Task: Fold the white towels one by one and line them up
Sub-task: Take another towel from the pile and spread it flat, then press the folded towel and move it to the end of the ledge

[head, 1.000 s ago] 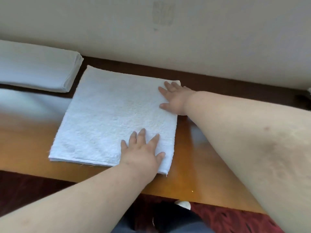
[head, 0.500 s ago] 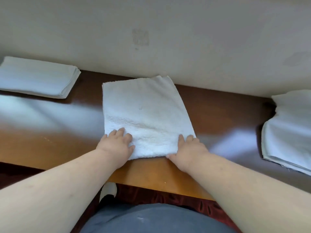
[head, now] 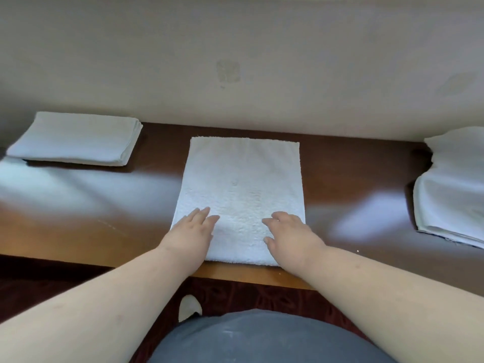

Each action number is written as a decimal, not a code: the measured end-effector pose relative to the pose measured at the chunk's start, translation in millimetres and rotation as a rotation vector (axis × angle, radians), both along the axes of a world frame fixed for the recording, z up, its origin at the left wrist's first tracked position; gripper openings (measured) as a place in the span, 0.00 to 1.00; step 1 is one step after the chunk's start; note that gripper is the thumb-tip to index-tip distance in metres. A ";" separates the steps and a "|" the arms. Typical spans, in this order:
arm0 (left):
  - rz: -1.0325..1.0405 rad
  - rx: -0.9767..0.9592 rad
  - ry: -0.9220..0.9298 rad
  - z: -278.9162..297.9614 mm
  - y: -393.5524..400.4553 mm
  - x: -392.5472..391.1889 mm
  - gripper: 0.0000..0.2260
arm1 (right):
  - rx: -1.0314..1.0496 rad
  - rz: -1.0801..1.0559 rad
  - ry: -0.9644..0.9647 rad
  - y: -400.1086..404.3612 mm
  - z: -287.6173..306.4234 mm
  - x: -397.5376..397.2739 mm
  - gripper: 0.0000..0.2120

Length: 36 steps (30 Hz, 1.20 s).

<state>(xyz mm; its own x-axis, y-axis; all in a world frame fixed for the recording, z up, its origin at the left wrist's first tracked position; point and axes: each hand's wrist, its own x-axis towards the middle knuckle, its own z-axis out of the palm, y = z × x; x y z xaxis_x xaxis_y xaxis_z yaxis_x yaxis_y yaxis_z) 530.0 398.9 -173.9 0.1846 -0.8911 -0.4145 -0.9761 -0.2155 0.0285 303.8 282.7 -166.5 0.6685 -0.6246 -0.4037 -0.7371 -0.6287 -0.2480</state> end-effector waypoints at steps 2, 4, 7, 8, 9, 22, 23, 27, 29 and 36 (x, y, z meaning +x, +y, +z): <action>-0.121 -0.052 0.043 -8.4 -5.7 -13.6 0.25 | -0.057 0.026 -0.083 16.6 -13.8 11.1 0.27; -0.163 -0.058 0.080 -25.2 -5.2 -23.2 0.27 | -0.101 0.024 -0.071 33.9 -32.7 21.1 0.28; -0.272 -0.034 0.092 -52.6 14.3 -7.8 0.29 | -0.109 -0.033 0.038 46.2 -60.9 17.5 0.32; -0.352 -0.051 0.062 -60.1 24.4 4.6 0.29 | -0.132 -0.034 0.065 47.7 -68.9 10.2 0.33; -0.425 -0.087 0.027 -66.4 34.0 18.6 0.29 | -0.168 -0.042 0.078 48.7 -75.0 1.2 0.34; -0.321 -0.210 0.137 -39.2 63.7 83.7 0.17 | -0.223 -0.199 -0.022 49.8 -54.4 -64.9 0.28; -0.320 -0.265 0.096 -35.6 65.0 87.5 0.12 | -0.282 -0.199 -0.055 51.1 -52.1 -67.9 0.22; -0.217 -0.174 -0.024 -23.3 66.9 90.8 0.09 | -0.348 -0.193 -0.030 50.1 -52.4 -74.6 0.12; -0.202 -0.174 -0.046 -20.7 69.0 88.2 0.07 | -0.319 -0.199 0.024 45.2 -51.2 -73.7 0.09; -0.266 -0.159 -0.051 0.2 78.7 77.4 0.08 | -0.157 -0.125 0.029 48.3 -37.5 -85.1 0.07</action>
<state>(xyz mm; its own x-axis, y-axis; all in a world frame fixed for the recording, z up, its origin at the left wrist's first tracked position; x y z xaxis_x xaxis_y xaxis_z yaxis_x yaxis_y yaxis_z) 607.4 477.6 -173.7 -0.0464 -0.9639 -0.2622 -0.9987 0.0506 -0.0095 218.7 331.0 -203.9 0.5715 -0.7586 -0.3129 -0.8170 -0.5615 -0.1312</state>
